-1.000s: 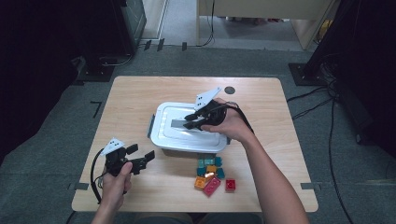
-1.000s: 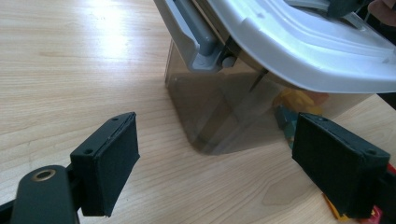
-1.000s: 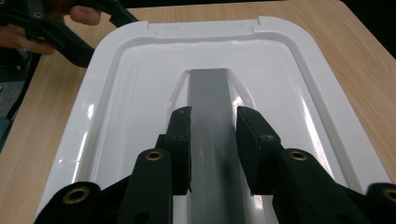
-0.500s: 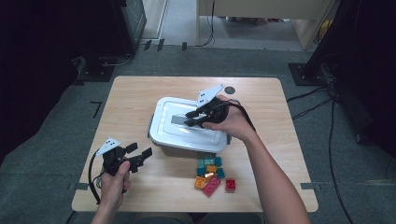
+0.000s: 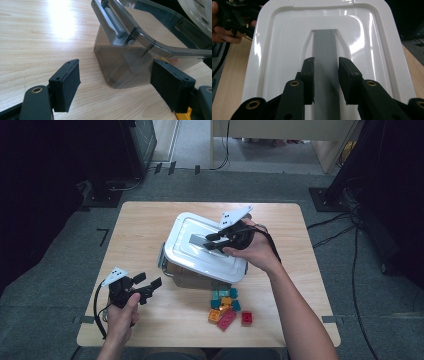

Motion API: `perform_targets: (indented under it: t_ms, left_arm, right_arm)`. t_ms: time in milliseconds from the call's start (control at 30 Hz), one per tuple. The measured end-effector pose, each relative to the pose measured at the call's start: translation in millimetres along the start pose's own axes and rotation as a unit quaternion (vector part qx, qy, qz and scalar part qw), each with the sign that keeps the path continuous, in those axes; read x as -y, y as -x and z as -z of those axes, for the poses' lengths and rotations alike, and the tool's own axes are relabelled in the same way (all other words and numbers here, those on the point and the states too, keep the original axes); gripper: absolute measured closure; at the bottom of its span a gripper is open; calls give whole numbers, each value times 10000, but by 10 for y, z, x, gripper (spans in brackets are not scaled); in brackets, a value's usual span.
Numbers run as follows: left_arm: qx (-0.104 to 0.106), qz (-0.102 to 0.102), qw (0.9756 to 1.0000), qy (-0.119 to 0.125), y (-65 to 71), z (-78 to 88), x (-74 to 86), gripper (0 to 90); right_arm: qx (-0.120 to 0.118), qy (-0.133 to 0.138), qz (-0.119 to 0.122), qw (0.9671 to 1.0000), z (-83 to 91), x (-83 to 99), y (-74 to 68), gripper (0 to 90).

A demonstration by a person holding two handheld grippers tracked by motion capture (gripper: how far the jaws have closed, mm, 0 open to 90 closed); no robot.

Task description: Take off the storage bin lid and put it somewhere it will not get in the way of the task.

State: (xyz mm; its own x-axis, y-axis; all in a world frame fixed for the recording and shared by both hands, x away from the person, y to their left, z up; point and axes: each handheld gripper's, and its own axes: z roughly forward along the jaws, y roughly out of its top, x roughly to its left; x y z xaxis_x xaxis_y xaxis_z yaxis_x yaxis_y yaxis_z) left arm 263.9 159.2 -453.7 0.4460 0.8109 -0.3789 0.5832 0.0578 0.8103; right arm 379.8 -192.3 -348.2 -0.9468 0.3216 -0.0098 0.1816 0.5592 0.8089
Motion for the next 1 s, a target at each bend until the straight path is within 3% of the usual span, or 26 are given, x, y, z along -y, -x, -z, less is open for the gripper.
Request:
perform_targets:
  t_ms: [433, 667, 1000]
  left_arm:
    - [-152, -53, 9999, -18, -39, 6, 14, 234]
    - [-181, -91, 9998, -61, -38, -8, 27, 234]
    - [-259, -134, 9995, -103, -55, -35, 59, 234]
  right_arm:
    - [468, 22, -329, 9984, 225, 90, 23, 680]
    - [813, 13, -571, 9951, 374, 214, 45, 680]
    - [1026, 121, -779, 9916, 492, 425, 61, 680]
